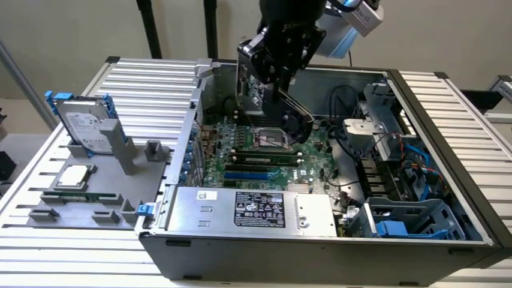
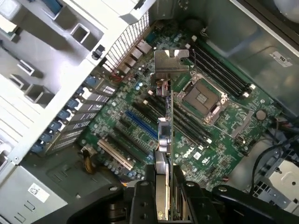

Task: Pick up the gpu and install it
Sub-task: 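Insert the gpu into the slot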

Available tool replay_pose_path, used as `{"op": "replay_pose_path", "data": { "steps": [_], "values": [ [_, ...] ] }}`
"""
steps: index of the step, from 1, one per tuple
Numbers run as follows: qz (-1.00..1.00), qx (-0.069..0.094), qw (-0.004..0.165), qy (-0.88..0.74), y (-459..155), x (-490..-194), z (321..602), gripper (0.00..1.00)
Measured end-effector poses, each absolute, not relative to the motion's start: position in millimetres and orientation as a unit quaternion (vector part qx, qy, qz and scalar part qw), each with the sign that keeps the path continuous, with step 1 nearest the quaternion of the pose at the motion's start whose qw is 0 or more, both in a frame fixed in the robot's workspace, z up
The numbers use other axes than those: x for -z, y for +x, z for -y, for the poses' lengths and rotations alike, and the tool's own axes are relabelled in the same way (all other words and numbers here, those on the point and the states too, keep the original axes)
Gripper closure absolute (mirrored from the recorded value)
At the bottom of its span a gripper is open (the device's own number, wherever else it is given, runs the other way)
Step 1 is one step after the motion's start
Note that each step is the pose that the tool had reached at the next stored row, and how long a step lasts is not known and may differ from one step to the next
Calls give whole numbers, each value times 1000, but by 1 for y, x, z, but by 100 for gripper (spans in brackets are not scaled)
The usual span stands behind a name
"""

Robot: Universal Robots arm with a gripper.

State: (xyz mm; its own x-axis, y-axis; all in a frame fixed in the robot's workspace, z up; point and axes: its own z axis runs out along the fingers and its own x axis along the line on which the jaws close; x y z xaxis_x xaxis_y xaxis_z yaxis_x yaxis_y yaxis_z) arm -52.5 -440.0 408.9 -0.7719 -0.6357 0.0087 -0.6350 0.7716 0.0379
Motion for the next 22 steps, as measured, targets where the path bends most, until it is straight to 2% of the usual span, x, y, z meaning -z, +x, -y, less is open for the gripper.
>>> {"op": "replay_pose_path", "data": {
  "steps": [22],
  "values": [
    [855,13,11,518,-52,-404,440,100]
  ]
}}
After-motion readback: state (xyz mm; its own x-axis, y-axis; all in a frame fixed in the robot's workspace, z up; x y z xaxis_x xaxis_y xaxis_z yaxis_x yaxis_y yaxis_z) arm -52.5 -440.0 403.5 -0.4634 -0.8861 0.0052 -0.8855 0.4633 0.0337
